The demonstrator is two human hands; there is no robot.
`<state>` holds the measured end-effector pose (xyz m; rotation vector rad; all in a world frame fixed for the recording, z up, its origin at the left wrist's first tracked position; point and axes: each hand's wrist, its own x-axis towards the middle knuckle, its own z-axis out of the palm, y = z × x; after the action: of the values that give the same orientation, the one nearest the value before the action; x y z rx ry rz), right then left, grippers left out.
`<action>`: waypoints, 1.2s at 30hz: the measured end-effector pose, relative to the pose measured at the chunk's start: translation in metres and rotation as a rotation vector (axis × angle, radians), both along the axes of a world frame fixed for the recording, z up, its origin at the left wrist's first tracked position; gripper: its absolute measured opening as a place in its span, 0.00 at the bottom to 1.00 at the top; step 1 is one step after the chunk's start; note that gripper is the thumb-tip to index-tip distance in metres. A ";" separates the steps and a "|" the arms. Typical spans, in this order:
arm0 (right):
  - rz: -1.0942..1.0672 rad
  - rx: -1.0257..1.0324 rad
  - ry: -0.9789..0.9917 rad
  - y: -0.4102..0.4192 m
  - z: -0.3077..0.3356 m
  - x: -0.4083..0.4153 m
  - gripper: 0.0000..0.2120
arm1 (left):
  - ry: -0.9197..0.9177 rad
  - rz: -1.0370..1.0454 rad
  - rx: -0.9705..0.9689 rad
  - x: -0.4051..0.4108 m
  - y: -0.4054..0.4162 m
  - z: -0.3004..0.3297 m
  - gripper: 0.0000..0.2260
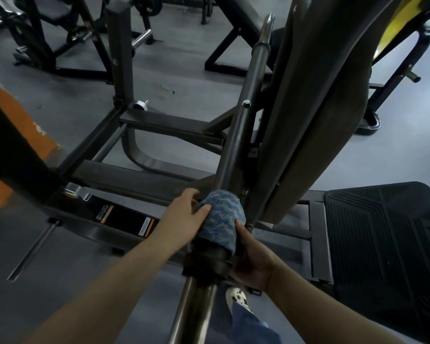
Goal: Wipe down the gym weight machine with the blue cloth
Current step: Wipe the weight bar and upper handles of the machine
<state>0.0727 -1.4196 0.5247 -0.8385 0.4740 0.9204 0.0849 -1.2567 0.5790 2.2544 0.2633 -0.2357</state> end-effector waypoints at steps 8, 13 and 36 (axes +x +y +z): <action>-0.109 -0.077 -0.078 0.004 0.015 0.004 0.27 | 0.248 -0.103 0.275 0.008 -0.048 0.016 0.43; -0.181 -0.264 -0.264 0.007 0.039 0.050 0.08 | 0.287 -0.029 -0.060 0.051 -0.041 0.003 0.35; 0.373 -0.679 -0.513 0.012 0.046 0.020 0.22 | 0.398 -0.115 -0.025 0.016 -0.023 0.010 0.32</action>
<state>0.0925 -1.4079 0.5708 -1.7735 0.1703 0.8388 0.1005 -1.2794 0.5892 2.1854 0.3364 -0.7470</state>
